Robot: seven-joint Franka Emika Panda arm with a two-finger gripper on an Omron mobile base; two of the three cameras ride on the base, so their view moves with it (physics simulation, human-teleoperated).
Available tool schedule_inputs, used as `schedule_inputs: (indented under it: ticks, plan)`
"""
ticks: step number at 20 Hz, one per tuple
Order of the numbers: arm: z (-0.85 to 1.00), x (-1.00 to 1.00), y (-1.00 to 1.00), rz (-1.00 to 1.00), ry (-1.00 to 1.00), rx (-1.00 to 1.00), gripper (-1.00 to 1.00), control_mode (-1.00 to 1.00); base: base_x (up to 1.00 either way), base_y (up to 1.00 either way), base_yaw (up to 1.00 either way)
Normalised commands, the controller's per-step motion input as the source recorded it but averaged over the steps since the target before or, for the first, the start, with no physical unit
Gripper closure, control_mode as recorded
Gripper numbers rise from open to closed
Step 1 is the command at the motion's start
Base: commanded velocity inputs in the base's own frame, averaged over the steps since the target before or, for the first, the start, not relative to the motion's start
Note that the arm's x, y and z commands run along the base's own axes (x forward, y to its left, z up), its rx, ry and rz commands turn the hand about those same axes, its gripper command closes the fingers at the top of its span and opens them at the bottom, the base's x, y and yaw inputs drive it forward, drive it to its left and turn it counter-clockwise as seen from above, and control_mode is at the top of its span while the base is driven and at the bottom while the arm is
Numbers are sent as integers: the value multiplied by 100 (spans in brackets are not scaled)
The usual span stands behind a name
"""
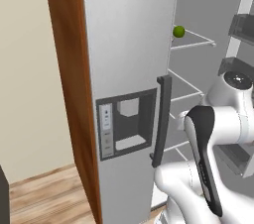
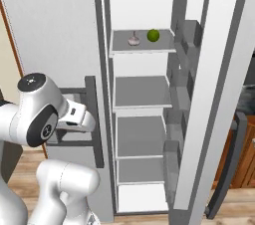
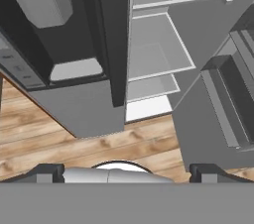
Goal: Retrieve the bottle and the shaker from the cabinet and place them next to the mixing bowl on the counter. Then add garlic from the fridge to the mixing bowl.
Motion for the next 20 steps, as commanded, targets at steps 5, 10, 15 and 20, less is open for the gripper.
schedule_inputs:
  ticks: [5, 10, 15, 20]
  plan:
    - [0, 0, 0, 0, 0, 0, -100, 100, 30, -19, 0]
    - [0, 0, 0, 0, 0, 0, -100, 100, 38, -18, 0]
    - [0, 0, 0, 0, 0, 0, -100, 100, 43, -8, 0]
    - [0, 8, -39, 0, -1, 0, -100, -100, 9, -13, 0]
